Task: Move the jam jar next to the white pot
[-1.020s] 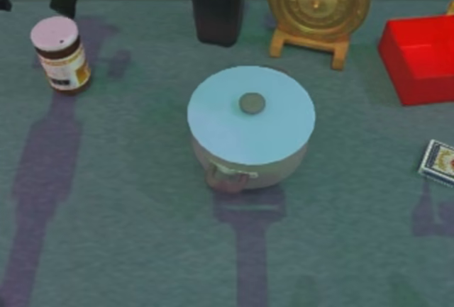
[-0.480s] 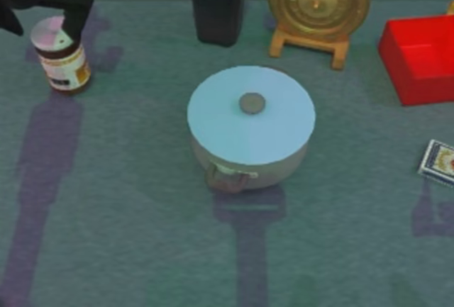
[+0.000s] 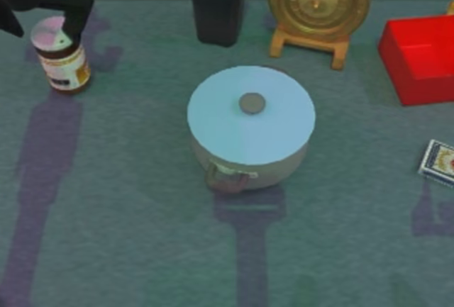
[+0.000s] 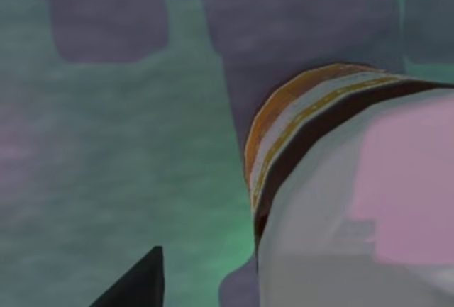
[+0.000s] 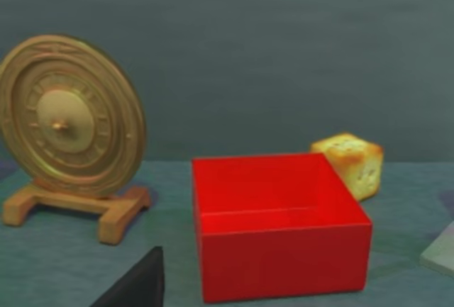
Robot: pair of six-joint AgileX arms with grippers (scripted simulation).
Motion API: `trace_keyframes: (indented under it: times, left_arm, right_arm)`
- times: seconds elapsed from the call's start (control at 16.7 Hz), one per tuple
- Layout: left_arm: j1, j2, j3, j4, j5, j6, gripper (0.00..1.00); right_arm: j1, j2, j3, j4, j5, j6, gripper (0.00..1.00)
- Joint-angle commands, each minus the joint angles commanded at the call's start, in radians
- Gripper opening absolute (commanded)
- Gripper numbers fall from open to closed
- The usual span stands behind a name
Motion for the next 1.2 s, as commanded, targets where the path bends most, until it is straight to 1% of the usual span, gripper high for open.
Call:
trace_keyframes:
  times: [0.36, 0.6, 1.2]
  left_arm:
    - [0.000, 0.016, -0.138, 0.155, 0.000, 0.000, 1.00]
    - [0.000, 0.017, -0.144, 0.161, 0.000, 0.000, 1.00]
    - [0.000, 0.017, -0.144, 0.161, 0.000, 0.000, 0.25]
  right_arm:
    - [0.000, 0.000, 0.000, 0.000, 0.000, 0.000, 1.00]
    - [0.000, 0.000, 0.000, 0.000, 0.000, 0.000, 1.00]
    - [0.000, 0.000, 0.000, 0.000, 0.000, 0.000, 1.00]
